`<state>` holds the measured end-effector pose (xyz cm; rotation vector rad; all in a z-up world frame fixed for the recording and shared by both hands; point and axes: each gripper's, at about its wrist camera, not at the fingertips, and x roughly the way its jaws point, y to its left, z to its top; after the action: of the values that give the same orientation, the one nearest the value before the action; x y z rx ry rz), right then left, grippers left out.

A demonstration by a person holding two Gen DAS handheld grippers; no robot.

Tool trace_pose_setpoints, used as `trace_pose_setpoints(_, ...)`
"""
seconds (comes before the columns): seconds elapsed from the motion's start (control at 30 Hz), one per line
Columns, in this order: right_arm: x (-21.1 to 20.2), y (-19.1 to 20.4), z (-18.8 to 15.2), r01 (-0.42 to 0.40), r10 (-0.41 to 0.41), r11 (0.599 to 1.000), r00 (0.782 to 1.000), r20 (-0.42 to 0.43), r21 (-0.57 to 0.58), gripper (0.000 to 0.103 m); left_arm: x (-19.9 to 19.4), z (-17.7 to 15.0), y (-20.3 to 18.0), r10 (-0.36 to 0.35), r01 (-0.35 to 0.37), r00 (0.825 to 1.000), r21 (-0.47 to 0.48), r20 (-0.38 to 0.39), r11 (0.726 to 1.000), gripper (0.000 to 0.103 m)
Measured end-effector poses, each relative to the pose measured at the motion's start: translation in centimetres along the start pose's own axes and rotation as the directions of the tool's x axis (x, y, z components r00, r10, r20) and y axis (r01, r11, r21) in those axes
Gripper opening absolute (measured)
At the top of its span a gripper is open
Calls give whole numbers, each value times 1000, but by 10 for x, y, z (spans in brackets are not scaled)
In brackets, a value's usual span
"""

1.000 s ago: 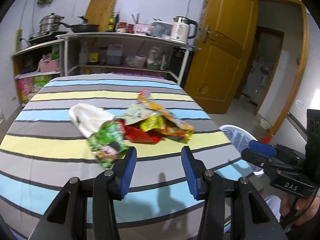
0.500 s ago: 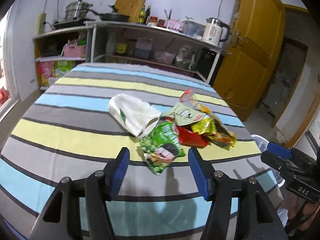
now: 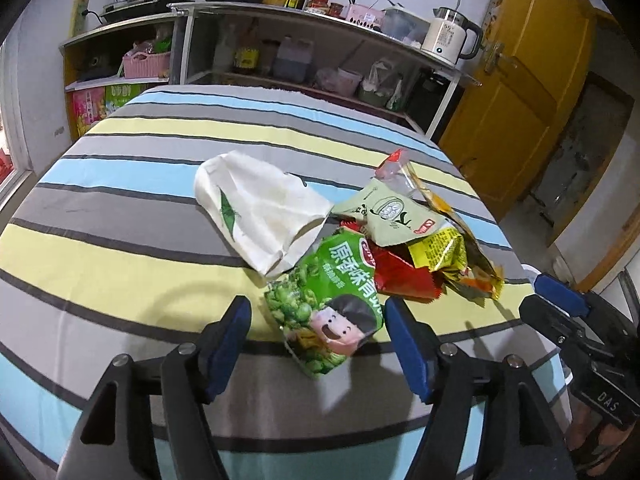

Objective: Collect trash
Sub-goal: 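Grasp the yellow chip bag with the right tool and lift it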

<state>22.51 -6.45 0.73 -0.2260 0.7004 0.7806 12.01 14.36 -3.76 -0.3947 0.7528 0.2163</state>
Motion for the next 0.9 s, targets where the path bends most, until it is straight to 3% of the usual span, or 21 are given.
trace_pose_setpoints(0.23,15,3,10,16,-16,999,1000,-13,-47,52,6,1,-6,20,-20,1000,15,-11,1000,70)
trace_pose_setpoints(0.37,27,3,15,35,-37,997,999,-34,-62,52,5,-1,-7,20,-20,1000,23,-6,1000,57)
trace_pose_setpoints(0.6,44,1,23,82,-87,993,994,-61,-80,52,5,1,-2,-8,8,1000,4,-2,1000,55)
trace_pose_setpoints(0.83,48,-9,33,74,-76,996,995,-65,-44,52,6,2,2,-35,35,999,-4,0,999,54)
trace_pose_setpoints(0.9,50,-7,35,60,-63,997,996,-69,-42,48,6,1,3,-41,41,999,-4,0,999,54)
